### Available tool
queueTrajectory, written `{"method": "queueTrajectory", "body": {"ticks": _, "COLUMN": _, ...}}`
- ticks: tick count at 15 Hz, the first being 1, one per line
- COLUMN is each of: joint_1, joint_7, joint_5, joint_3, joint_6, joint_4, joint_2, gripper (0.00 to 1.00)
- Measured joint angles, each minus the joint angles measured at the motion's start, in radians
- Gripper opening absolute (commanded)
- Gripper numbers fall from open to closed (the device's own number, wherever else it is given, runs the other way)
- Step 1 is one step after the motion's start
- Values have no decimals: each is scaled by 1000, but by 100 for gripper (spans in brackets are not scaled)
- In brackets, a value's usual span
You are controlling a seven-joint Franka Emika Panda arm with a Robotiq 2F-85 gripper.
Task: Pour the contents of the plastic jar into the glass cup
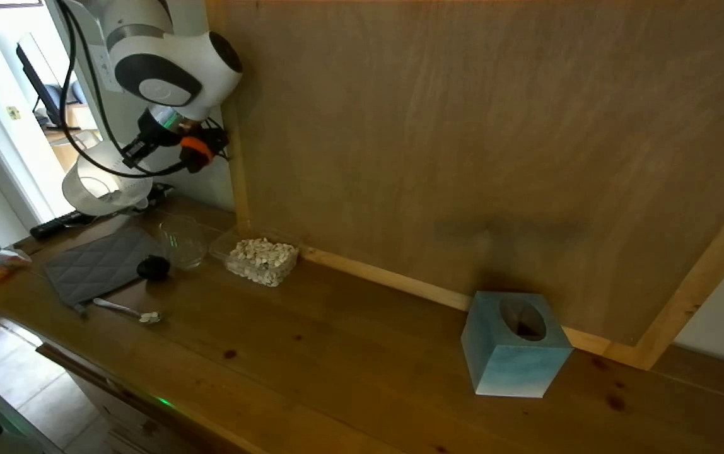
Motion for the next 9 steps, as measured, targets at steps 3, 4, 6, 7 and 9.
{"method": "queueTrajectory", "body": {"ticks": 3, "joint_1": 16, "joint_7": 72, "joint_5": -29, "joint_3": 20, "joint_6": 77, "joint_4": -21, "joint_2": -12, "gripper": 1}}
{"method": "queueTrajectory", "body": {"ticks": 4, "joint_1": 21, "joint_7": 92, "joint_5": -36, "joint_3": 26, "joint_6": 101, "joint_4": -27, "joint_2": -14, "gripper": 1}}
{"method": "queueTrajectory", "body": {"ticks": 6, "joint_1": 30, "joint_7": 134, "joint_5": -55, "joint_3": 37, "joint_6": 139, "joint_4": -36, "joint_2": -16, "gripper": 1}}
{"method": "queueTrajectory", "body": {"ticks": 7, "joint_1": 35, "joint_7": 153, "joint_5": -62, "joint_3": 41, "joint_6": 158, "joint_4": -41, "joint_2": -17, "gripper": 1}}
{"method": "queueTrajectory", "body": {"ticks": 9, "joint_1": 43, "joint_7": 189, "joint_5": -73, "joint_3": 50, "joint_6": 193, "joint_4": -54, "joint_2": -17, "gripper": 1}}
